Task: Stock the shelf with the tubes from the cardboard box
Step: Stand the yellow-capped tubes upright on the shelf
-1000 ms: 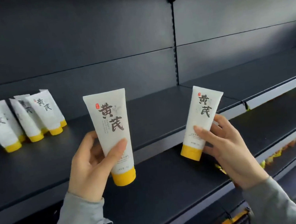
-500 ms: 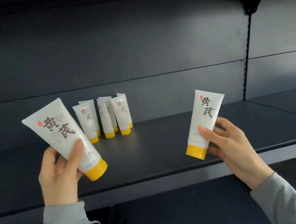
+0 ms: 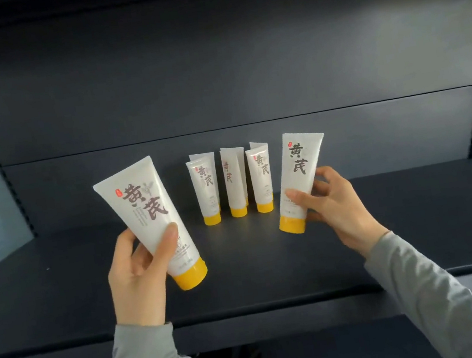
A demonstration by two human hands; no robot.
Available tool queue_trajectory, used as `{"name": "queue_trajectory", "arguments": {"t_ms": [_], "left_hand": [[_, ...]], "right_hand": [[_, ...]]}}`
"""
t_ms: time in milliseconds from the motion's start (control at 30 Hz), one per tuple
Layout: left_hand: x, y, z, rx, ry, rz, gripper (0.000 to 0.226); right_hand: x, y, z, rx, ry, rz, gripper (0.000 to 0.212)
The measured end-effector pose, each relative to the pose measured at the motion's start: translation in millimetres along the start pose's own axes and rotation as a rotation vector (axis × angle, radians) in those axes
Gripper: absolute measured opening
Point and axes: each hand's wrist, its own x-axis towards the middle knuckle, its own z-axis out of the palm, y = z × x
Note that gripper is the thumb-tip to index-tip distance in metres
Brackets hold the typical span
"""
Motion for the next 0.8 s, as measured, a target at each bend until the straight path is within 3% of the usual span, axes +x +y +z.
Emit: {"name": "queue_trajectory", "arguments": {"t_ms": [333,633,800], "left_hand": [[15,2,-20,0.024,0.017,0.012,0.031],[19,1,-20,0.021,0.038,0.034,0.029],[20,-5,-16,0.013,0.061,0.03,0.029]], "right_hand": [[47,29,108,-0.392,-0.114,-0.063,0.052],[66,63,137,-0.338,-0.005,0.008,0.044],[67,72,134,-0.337,-0.063,0.015,0.043]]}}
